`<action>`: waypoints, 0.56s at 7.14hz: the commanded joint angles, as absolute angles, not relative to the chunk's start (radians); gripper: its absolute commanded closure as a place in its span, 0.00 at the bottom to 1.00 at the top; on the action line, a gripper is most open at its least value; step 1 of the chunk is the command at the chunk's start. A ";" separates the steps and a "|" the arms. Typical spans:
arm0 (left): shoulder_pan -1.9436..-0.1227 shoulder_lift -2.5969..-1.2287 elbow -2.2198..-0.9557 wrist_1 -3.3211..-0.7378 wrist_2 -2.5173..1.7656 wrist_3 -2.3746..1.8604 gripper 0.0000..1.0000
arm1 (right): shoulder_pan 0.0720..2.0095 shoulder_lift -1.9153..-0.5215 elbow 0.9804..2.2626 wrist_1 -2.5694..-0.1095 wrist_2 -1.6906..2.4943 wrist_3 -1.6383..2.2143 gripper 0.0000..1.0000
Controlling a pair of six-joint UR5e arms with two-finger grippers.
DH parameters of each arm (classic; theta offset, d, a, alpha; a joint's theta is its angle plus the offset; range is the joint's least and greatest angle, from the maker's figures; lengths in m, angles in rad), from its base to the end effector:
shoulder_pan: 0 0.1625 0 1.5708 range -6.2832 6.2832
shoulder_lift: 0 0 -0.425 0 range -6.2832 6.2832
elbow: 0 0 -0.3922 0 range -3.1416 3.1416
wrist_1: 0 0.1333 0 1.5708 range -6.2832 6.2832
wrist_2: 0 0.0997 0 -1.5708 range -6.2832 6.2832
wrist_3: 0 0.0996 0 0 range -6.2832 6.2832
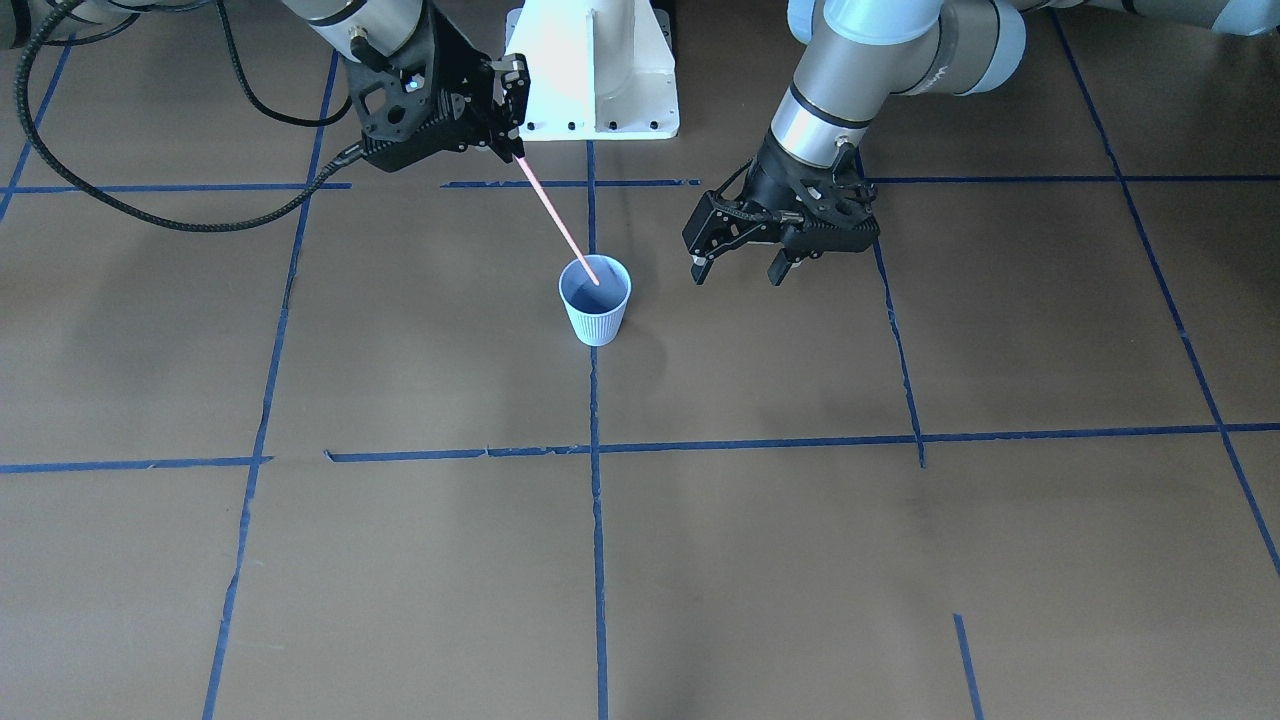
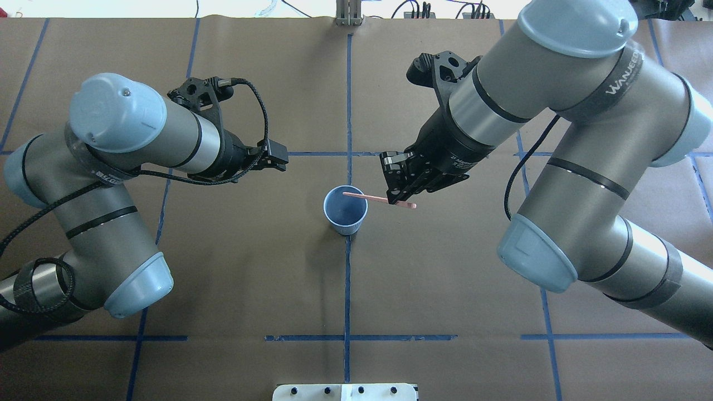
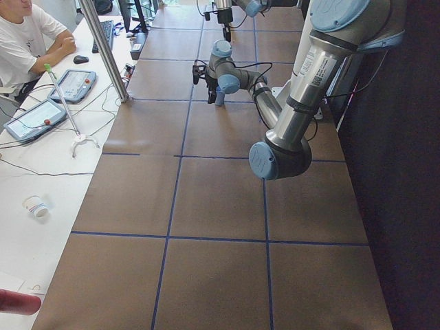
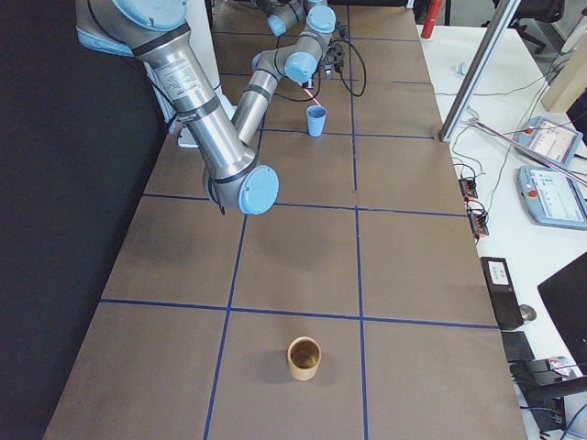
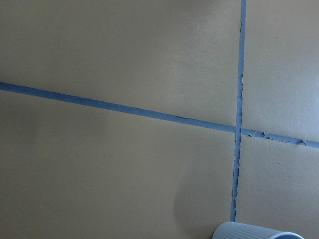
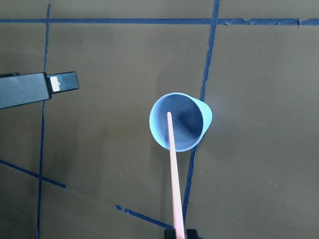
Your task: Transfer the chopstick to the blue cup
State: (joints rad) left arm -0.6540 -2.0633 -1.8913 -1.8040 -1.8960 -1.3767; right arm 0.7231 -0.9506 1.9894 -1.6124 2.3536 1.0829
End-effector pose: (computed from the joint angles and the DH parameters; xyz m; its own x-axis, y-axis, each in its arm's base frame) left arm 0.4162 -0.4469 0.2131 0.4589 -0.1215 -0.8801 0.2736 0.9618 0.0099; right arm -0.3777 -0.4174 0.1249 0.3711 -0.1157 0.9214 0.1687 0.9841 0.0557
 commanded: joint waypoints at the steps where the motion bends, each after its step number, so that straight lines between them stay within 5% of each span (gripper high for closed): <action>1: -0.653 -2.062 -1.893 -1.804 -1.896 -1.378 0.00 | 0.704 -0.951 1.956 -1.615 2.352 1.081 1.00; 4: -0.653 -2.060 -1.891 -1.804 -1.896 -1.376 0.00 | 0.678 -0.937 1.911 -1.614 2.309 1.075 0.89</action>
